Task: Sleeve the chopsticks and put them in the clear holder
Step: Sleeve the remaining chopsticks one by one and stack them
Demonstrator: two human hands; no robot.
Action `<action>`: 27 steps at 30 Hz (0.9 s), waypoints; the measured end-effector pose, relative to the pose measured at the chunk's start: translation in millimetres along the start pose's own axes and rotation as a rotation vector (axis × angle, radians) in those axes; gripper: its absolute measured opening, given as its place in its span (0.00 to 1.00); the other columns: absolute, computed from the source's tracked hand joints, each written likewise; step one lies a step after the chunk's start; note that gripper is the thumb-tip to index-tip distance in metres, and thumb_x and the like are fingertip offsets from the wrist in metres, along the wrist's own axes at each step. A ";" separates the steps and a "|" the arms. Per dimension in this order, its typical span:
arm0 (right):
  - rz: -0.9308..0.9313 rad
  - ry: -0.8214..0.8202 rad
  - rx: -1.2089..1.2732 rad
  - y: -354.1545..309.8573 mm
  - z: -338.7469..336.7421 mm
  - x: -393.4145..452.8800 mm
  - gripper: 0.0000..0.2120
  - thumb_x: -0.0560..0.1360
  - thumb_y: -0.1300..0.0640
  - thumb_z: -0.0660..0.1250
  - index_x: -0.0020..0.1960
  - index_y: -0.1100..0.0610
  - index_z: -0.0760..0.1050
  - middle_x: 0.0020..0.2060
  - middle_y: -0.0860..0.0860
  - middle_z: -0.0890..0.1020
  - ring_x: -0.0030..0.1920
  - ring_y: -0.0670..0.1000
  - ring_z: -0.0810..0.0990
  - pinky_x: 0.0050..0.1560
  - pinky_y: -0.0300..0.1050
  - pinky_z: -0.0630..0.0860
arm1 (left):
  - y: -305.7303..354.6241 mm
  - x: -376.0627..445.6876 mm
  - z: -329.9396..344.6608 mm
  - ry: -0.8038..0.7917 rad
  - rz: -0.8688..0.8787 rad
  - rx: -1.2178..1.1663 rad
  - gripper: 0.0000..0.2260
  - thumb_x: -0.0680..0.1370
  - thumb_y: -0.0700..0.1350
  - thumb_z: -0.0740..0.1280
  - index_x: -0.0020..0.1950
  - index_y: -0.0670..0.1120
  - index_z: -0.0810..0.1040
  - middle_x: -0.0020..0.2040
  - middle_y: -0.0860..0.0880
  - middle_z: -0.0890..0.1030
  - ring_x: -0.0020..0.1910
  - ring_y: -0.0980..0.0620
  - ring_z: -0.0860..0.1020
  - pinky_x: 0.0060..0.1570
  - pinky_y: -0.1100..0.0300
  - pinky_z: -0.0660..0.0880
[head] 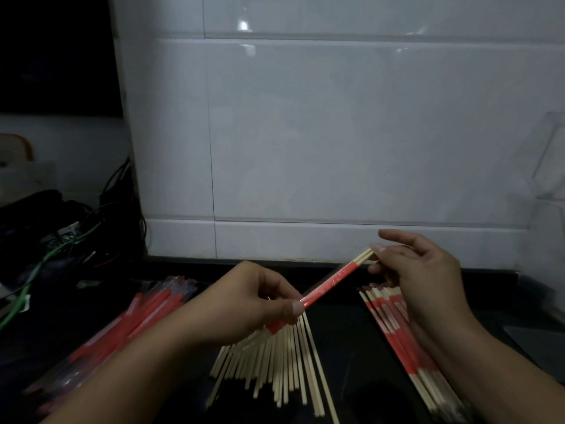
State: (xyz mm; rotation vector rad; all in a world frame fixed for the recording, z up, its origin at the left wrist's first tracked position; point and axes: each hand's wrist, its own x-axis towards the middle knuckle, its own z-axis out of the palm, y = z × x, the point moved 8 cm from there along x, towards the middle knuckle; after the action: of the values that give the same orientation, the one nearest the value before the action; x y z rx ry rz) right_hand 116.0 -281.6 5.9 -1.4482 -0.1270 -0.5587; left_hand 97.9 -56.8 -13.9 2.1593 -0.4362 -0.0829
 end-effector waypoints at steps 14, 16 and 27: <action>0.291 -0.036 0.270 32.2 8.6 8.8 0.11 0.76 0.57 0.69 0.55 0.61 0.79 0.44 0.57 0.86 0.40 0.49 0.82 0.40 0.42 0.75 | 5.3 0.1 -12.5 0.211 0.086 -0.081 0.03 0.77 0.46 0.71 0.45 0.51 0.85 0.39 0.52 0.85 0.34 0.59 0.80 0.37 0.66 0.78; 0.373 -0.200 0.193 36.4 26.2 -3.4 0.13 0.77 0.53 0.67 0.55 0.61 0.81 0.47 0.57 0.85 0.42 0.51 0.82 0.39 0.44 0.74 | 5.2 1.0 -11.9 0.284 0.104 -0.137 0.03 0.76 0.46 0.71 0.45 0.51 0.85 0.39 0.51 0.85 0.34 0.58 0.81 0.37 0.65 0.78; 0.100 -0.216 -0.271 17.8 -2.5 23.0 0.04 0.75 0.63 0.71 0.46 0.63 0.83 0.28 0.56 0.79 0.25 0.48 0.72 0.27 0.38 0.70 | 1.2 -3.5 -27.6 0.448 0.083 0.207 0.09 0.79 0.56 0.65 0.47 0.55 0.82 0.40 0.55 0.83 0.40 0.63 0.80 0.45 0.60 0.77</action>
State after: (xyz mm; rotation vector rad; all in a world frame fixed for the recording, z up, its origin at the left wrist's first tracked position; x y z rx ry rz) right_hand 143.0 -290.1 -1.1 -1.7674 -0.1530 -0.3453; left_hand 100.3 -34.7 3.0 2.2719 -0.2808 0.5031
